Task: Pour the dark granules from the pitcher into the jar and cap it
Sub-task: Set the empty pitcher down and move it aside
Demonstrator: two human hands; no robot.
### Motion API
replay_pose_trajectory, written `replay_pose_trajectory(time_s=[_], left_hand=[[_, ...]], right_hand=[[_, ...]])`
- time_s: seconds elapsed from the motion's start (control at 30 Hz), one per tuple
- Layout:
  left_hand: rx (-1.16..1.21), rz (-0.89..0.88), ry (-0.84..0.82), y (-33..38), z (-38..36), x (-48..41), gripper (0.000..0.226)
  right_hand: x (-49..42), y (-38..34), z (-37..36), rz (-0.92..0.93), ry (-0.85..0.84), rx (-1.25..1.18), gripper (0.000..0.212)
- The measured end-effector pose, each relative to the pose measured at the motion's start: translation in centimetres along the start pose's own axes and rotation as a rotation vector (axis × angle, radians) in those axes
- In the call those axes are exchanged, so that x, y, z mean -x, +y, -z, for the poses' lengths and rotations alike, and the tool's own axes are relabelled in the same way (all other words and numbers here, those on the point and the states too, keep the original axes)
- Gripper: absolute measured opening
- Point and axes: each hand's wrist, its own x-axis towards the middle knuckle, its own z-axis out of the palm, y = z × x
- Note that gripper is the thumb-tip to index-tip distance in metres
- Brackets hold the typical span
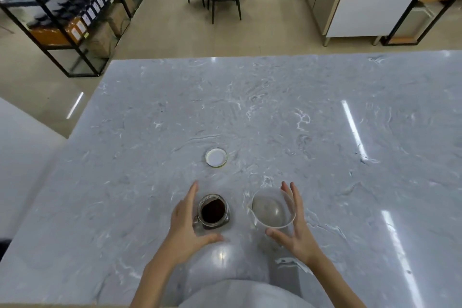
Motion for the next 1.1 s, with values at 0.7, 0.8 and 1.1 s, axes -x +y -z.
replay_pose_trajectory(time_s=[0.7,0.8,1.1], left_hand=[[-0.725,-0.494,0.074,10.5,-9.7,-3.7,0.102],[-0.687,-0.425,-0.071,11.0,-9.0,-4.0,0.11],[-0.494,-0.174,0.088,5.8,-2.0,-0.5,0.11]], right_hand=[[2.1,0.5,-0.8,-0.115,0.105,-0.186,0.099],[3.2,0.1,-0.7,-0.118,0.156,-0.259,0.082],[2.6,-3.5,0.5,0.181,0.315,0.595,0.075]])
